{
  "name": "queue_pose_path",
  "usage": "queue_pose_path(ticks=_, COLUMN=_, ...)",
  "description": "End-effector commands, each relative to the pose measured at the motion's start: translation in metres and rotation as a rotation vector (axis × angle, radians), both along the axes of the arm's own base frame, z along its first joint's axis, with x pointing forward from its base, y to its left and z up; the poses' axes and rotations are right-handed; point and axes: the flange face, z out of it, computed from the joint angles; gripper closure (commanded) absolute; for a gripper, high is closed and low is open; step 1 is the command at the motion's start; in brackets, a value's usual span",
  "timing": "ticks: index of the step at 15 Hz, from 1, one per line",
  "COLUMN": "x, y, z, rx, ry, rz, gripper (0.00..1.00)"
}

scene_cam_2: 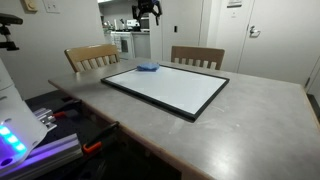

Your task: Use the blue towel to wipe the whiteboard

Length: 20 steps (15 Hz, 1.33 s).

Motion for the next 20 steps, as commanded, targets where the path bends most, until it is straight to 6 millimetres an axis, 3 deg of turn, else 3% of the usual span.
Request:
queue_pose_path(ticks=1, x=0.044, y=0.018, z=-0.033, rx=-0.037, ry=0.004, rz=0.074, gripper=0.00)
queue_pose_path(ticks=6, x=0.080, y=0.049, z=-0.068, rx=-0.031, ry=0.015, rz=0.107, gripper=0.00)
queue_pose_path(ticks=8, x=0.089, y=0.051, z=-0.074, rx=0.002, ry=0.032, rz=0.126, gripper=0.00)
queue_pose_path(ticks=9, x=0.074, y=0.050, z=-0.072, rx=-0.018, ry=0.021, rz=0.098, gripper=0.00)
queue_pose_path(ticks=13, x=0.083, y=0.056, z=-0.075, rx=-0.029, ry=0.023, rz=0.114, gripper=0.00)
queue_pose_path(ticks=17, x=0.080, y=0.099, z=-0.098, rx=-0.155, ry=0.023, rz=0.109, gripper=0.00)
queue_pose_path(ticks=20, x=0.075, y=0.132, z=-0.129, rx=-0.216, ry=0.022, rz=0.128, gripper=0.00)
